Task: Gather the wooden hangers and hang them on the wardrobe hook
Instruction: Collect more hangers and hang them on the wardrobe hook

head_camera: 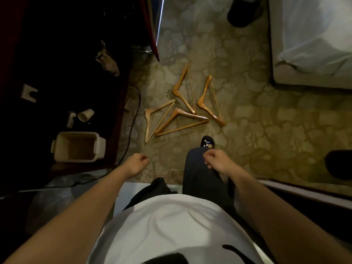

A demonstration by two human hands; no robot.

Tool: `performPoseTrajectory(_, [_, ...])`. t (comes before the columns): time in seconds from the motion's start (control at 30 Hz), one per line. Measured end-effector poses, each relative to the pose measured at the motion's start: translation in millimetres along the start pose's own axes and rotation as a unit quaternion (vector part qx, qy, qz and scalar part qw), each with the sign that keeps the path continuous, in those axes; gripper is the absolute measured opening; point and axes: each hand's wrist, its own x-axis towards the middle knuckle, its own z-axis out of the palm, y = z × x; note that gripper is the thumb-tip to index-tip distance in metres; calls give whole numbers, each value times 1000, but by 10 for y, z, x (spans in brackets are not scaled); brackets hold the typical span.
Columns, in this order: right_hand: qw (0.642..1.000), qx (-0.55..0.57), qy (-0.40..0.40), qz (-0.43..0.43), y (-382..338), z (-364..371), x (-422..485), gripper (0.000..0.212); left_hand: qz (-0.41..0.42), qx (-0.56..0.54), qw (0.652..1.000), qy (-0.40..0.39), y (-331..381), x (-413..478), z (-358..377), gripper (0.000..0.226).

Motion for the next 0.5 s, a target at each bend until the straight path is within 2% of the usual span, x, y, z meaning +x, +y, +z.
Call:
performPoseTrajectory(0.17, [997,-74,-12,30,20,-1020,545,25,-3,-30,999,-19,1059,481,155,30])
performPoseTrajectory(0.3, [988,-144,-19,55,20,-1737,1070,28,25,-75,996,-40,1880,923,247,25])
performPoseTrajectory(0.4, [982,-165,-25,84,-96,-2036,1567,26,27,-113,992,-41,2287,1368,230,27])
performPoseTrajectory(0.5, [979,-191,-50,55,-331,-2109,2142,23,8,-109,993,-36,2397,1916,148,26])
